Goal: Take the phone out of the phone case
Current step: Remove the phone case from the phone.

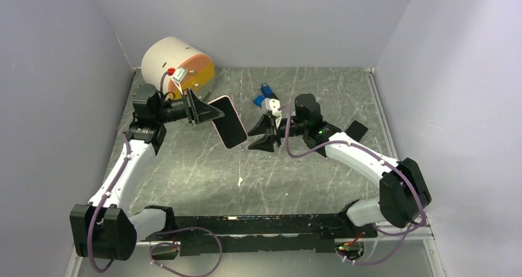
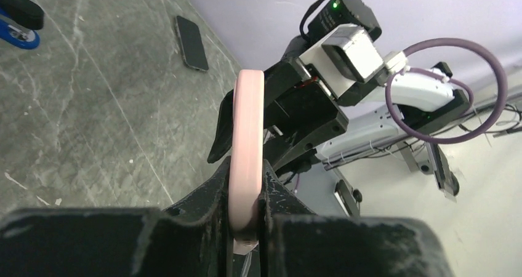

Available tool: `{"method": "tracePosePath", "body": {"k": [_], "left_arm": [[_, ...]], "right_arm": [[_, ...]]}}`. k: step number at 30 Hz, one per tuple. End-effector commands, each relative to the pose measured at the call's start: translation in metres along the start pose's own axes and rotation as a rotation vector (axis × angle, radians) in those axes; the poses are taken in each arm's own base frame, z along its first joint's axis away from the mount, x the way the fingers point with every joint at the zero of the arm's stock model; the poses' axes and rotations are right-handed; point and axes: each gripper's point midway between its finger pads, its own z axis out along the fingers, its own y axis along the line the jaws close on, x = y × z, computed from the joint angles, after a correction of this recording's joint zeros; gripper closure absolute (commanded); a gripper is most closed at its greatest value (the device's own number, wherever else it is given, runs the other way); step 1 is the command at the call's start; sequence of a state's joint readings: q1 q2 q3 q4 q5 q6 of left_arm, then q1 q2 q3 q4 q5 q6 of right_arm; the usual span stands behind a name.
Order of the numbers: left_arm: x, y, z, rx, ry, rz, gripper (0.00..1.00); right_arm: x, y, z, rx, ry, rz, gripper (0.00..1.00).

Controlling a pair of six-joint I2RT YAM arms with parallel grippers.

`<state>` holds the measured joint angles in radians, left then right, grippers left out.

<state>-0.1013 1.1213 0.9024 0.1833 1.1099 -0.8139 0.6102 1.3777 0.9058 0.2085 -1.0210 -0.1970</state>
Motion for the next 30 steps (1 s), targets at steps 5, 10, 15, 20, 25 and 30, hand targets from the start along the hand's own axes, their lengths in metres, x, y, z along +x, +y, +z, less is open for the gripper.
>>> {"method": "tracePosePath", "body": {"k": [5, 10, 15, 20, 25, 30], "left_arm": [[-0.005, -0.034, -0.006, 0.116, 0.081, 0.164, 0.97], [-0.002, -0.036, -0.007, 0.125, 0.106, 0.187, 0.97], [0.001, -0.039, -0.009, 0.144, 0.12, 0.189, 0.97], [0.002, -0.043, -0.01, 0.15, 0.122, 0.194, 0.97], [0.001, -0.046, -0.01, 0.154, 0.118, 0.174, 0.97], [-0.001, -0.047, -0.007, 0.155, 0.121, 0.105, 0.97]], "right_arm": [[-0.043, 0.022, 0.008, -0.141, -0.06, -0.155, 0.5], [-0.047, 0.028, 0.014, -0.182, -0.054, -0.185, 0.52], [-0.047, 0.028, 0.016, -0.208, -0.047, -0.208, 0.58], [-0.047, 0.029, 0.018, -0.22, -0.046, -0.22, 0.65], [-0.043, 0.029, 0.019, -0.23, -0.038, -0.25, 0.73], [-0.035, 0.03, 0.022, -0.245, -0.019, -0.291, 0.88]]}}
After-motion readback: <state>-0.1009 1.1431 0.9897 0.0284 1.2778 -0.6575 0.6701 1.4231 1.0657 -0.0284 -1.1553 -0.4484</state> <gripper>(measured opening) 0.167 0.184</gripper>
